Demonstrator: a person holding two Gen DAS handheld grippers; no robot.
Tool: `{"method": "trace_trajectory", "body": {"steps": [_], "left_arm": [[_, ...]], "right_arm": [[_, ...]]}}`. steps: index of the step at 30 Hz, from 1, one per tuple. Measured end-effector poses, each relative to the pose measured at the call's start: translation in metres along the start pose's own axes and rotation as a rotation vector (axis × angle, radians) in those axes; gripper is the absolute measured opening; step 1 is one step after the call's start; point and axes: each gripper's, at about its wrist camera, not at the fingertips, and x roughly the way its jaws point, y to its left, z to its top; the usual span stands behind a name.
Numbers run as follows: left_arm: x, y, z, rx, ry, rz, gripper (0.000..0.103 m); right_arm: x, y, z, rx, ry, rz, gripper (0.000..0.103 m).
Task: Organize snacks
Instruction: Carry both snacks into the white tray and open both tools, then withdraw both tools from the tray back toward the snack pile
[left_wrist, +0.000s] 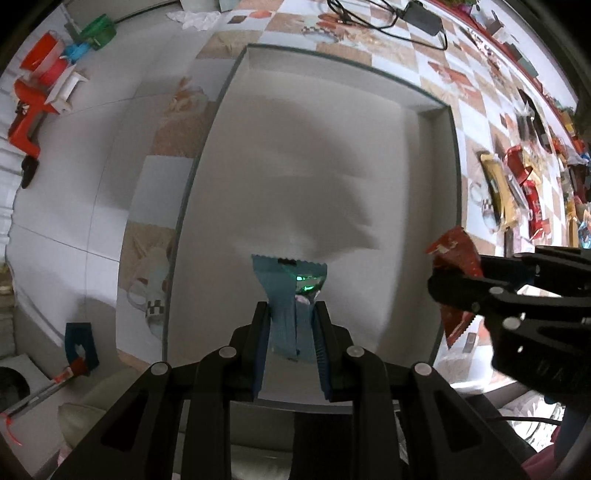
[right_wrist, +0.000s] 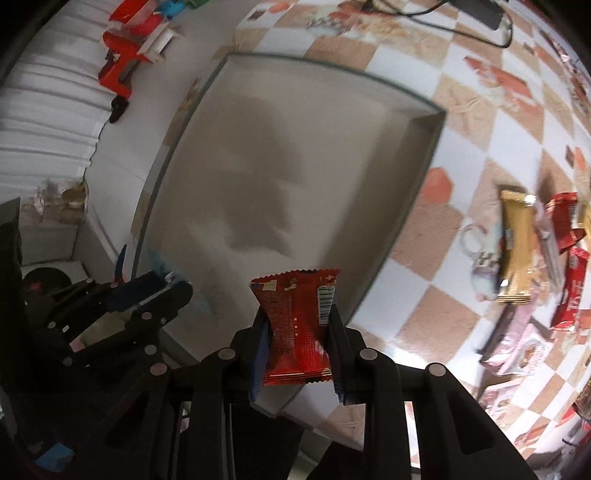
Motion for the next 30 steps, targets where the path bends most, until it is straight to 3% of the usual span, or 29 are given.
{"method": "trace_trajectory", "body": {"steps": [3, 5, 7, 10, 11, 13, 20, 22, 24, 30], "left_arm": [[0.001, -0.002, -0.002, 0.015, 0.004, 0.007, 0.026], [0.002, -0.004, -0.002, 0.027, 0.005, 0.018, 0.035], [0.0, -0.006, -0.003, 0.033, -0.004, 0.035, 0.059], [-0.002, -0.009, -0.005, 0.033, -0.017, 0.064, 0.069], [-0.002, -0.009, -0.005, 0.032, -0.016, 0.066, 0.07], [-0.003, -0.01, -0.006, 0.024, -0.015, 0.068, 0.074], [-0.007, -0.019, 0.003, 0.027, -0.011, 0.075, 0.078], [-0.008, -0.025, 0.007, 0.037, -0.009, 0.084, 0.078], [-0.009, -0.028, 0.01, 0.046, -0.004, 0.092, 0.078], [-0.012, -0.049, 0.017, 0.074, 0.004, 0.098, 0.079]], "right_arm": [[0.003, 0.007, -0.001, -0.003, 0.01, 0.002, 0.03], [0.007, 0.01, 0.001, -0.004, 0.019, 0.008, 0.031], [0.007, 0.01, 0.002, 0.0, 0.021, 0.012, 0.031], [0.007, 0.008, 0.003, 0.009, 0.023, 0.014, 0.033], [0.005, 0.006, 0.003, 0.014, 0.021, 0.016, 0.038], [0.001, 0.002, 0.001, 0.024, 0.012, 0.015, 0.07], [-0.009, -0.016, -0.002, 0.059, -0.012, -0.01, 0.072], [-0.012, -0.022, -0.005, 0.066, -0.018, -0.02, 0.092], [-0.019, -0.03, -0.009, 0.069, -0.049, -0.039, 0.1], [-0.024, -0.057, -0.027, 0.138, -0.049, -0.049, 0.101]]}}
